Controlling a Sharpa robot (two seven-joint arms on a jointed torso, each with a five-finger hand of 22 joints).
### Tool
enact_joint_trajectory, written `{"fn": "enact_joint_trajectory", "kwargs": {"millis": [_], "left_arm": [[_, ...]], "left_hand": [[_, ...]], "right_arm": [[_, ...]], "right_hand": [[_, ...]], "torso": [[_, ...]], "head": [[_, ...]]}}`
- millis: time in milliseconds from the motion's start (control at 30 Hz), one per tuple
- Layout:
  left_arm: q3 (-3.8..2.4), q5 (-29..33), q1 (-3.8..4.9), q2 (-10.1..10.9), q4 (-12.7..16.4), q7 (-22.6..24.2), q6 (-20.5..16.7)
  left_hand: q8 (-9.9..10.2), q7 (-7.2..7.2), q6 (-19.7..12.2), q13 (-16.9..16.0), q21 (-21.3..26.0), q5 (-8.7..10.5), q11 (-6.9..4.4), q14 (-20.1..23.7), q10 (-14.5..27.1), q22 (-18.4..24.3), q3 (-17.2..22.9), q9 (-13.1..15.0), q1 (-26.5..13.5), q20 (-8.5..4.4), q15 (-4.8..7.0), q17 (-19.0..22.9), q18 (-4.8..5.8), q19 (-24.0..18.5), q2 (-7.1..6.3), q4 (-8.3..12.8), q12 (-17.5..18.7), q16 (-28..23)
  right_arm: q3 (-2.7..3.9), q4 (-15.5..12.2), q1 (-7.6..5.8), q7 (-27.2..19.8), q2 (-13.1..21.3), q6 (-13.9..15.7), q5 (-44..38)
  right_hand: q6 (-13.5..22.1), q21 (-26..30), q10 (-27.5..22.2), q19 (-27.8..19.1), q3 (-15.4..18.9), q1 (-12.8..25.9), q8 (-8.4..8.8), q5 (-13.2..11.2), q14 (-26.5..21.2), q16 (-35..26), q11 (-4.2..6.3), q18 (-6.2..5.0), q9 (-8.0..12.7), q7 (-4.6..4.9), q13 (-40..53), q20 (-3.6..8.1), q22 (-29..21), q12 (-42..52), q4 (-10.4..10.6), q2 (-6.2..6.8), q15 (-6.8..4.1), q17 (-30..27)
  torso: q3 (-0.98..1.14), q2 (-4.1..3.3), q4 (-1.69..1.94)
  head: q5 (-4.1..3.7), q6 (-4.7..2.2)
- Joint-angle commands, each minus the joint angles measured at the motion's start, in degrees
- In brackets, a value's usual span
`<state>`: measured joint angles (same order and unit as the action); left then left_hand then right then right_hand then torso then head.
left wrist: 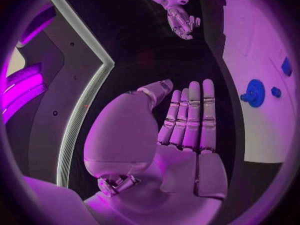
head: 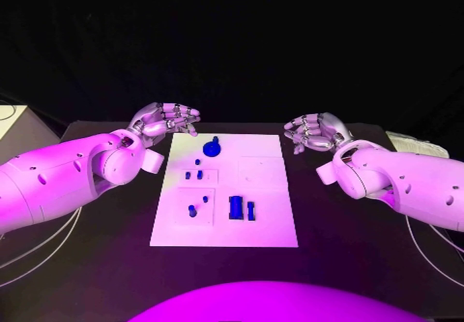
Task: Assemble the parts on the task board
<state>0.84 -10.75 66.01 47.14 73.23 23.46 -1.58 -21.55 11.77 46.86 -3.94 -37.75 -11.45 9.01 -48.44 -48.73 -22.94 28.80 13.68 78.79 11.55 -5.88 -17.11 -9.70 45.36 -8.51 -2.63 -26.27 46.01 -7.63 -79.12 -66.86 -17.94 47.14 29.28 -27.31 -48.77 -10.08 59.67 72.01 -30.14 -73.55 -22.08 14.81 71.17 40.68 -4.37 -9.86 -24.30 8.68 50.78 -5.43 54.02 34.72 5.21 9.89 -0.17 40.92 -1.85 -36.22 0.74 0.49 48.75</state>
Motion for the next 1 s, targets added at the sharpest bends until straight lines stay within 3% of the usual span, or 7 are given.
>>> {"fn": "enact_joint_trajectory", "kwargs": {"millis": [33, 400, 433, 633, 667, 733, 1000], "left_arm": [[-0.29, 4.75, 0.02, -1.32, -2.39, 4.27, 2.17], [-0.53, 5.33, 0.01, -5.29, -7.97, 7.95, -8.68], [-0.48, 3.83, 0.0, -5.03, -7.64, 4.7, -4.2], [-0.5, 4.22, -0.33, -4.88, -6.27, 4.79, -6.35], [-0.51, 4.43, -0.51, -4.8, -5.54, 4.84, -7.5], [-0.53, 4.79, -0.81, -4.67, -4.27, 4.92, -9.51], [-0.65, 7.17, -2.83, -3.78, 4.12, 5.48, -22.7]], "left_hand": [[-0.55, -0.07, -0.37, 0.34, 5.09, 0.3, 0.41, -1.39, -1.82, 3.49, 0.44, -0.17, -0.15, 0.83, -0.48, 2.16, -0.68, 0.5, -0.38, -0.24, 3.47, -7.17], [5.92, -2.1, -2.43, 0.35, 23.07, 0.4, 2.14, 2.86, -4.92, 15.14, 1.68, -2.95, -1.21, 4.71, -3.98, 6.62, -0.57, -1.26, -0.11, -1.34, 18.98, -28.34], [21.55, -11.77, -46.86, 3.94, 37.75, 11.45, -9.01, 48.44, 48.73, 22.94, -28.8, -13.68, -24.4, -11.55, 5.88, 17.11, 9.7, -45.36, 8.51, 2.63, 26.27, -46.01], [21.55, -11.77, -46.86, 3.94, 37.75, 11.45, -9.01, 48.44, 48.73, 22.94, -28.8, -13.68, -34.16, -11.55, 5.88, 17.11, 9.7, -45.36, 8.51, 2.63, 26.27, -46.01], [21.55, -11.77, -46.86, 3.94, 37.75, 11.45, -9.01, 48.44, 48.73, 22.94, -28.8, -13.68, -36.33, -11.55, 5.88, 17.11, 9.7, -45.36, 8.51, 2.63, 26.27, -46.01], [21.55, -11.77, -46.86, 3.94, 37.75, 11.45, -9.01, 48.44, 48.73, 22.94, -28.8, -13.68, -78.79, -11.55, 5.88, 17.11, 9.7, -45.36, 8.51, 2.63, 26.27, -46.01], [21.55, -11.77, -46.86, 3.94, 37.75, 11.45, -9.01, 48.44, 48.73, 22.94, -28.8, -13.68, -78.79, -11.55, 5.88, 17.11, 9.7, -45.36, 8.51, 2.63, 26.27, -46.01]], "right_arm": [[0.28, 2.81, -0.1, -9.01, -1.97, -1.32, 9.16], [0.78, 11.89, -0.3, -11.08, -6.81, -6.72, 11.28], [0.75, 11.42, -0.24, -8.01, -6.56, -3.19, 9.05], [1.41, 9.27, 0.43, -8.38, -6.16, -1.45, 10.81], [1.77, 8.12, 0.79, -8.58, -5.95, -0.52, 11.76], [2.39, 6.11, 1.42, -8.93, -5.58, 1.11, 13.41], [5.94, -5.38, 5.0, -10.91, -3.46, 10.42, 22.84]], "right_hand": [[0.77, 4.04, -3.34, -3.99, -2.32, -0.59, 0.35, -0.3, -4.81, -6.49, -0.98, -0.03, 0.32, 1.38, -7.43, -1.19, -3.66, -7.38, -1.42, 0.1, 1.62, -1.87], [1.45, 6.4, -3.02, -17.85, -4.56, 1.72, 5.91, -2.55, -16.47, -25.57, -5.46, -0.73, 4.25, 4.03, -39.19, -8.18, -28.52, -27.27, -4.44, -0.59, 7.68, -18.75], [48.77, 10.08, -59.67, -72.01, 30.14, 23.16, 22.08, -14.81, -71.17, -40.68, 4.37, 9.86, 24.3, -8.68, -50.78, 5.43, -54.02, -34.72, -5.21, -9.89, 0.17, -40.92], [48.77, 10.08, -59.67, -72.01, 30.14, 32.08, 22.08, -14.81, -71.17, -40.68, 4.37, 9.86, 24.3, -8.68, -50.78, 5.43, -54.02, -34.72, -5.21, -9.89, 0.17, -40.92], [48.77, 10.08, -59.67, -72.01, 30.14, 73.55, 22.08, -14.81, -71.17, -40.68, 4.37, 9.86, 24.3, -8.68, -50.78, 5.43, -54.02, -34.72, -5.21, -9.89, 0.17, -40.92], [48.77, 10.08, -59.67, -72.01, 30.14, 73.55, 22.08, -14.81, -71.17, -40.68, 4.37, 9.86, 24.3, -8.68, -50.78, 5.43, -54.02, -34.72, -5.21, -9.89, 0.17, -40.92], [48.77, 10.08, -59.67, -72.01, 30.14, 73.55, 22.08, -14.81, -71.17, -40.68, 4.37, 9.86, 24.3, -8.68, -50.78, 5.43, -54.02, -34.72, -5.21, -9.89, 0.17, -40.92]], "torso": [[0.02, 0.48, -0.04], [0.64, 0.92, -0.09], [0.39, 0.83, -0.19], [0.55, 1.29, -0.25], [0.64, 1.54, -0.28], [0.79, 1.98, -0.34], [1.57, 4.25, -0.63]], "head": [[0.1, -1.98], [0.12, -5.26], [0.09, -4.64], [0.03, -5.71], [-0.01, -6.29], [-0.07, -7.29], [-0.38, -12.56]]}}
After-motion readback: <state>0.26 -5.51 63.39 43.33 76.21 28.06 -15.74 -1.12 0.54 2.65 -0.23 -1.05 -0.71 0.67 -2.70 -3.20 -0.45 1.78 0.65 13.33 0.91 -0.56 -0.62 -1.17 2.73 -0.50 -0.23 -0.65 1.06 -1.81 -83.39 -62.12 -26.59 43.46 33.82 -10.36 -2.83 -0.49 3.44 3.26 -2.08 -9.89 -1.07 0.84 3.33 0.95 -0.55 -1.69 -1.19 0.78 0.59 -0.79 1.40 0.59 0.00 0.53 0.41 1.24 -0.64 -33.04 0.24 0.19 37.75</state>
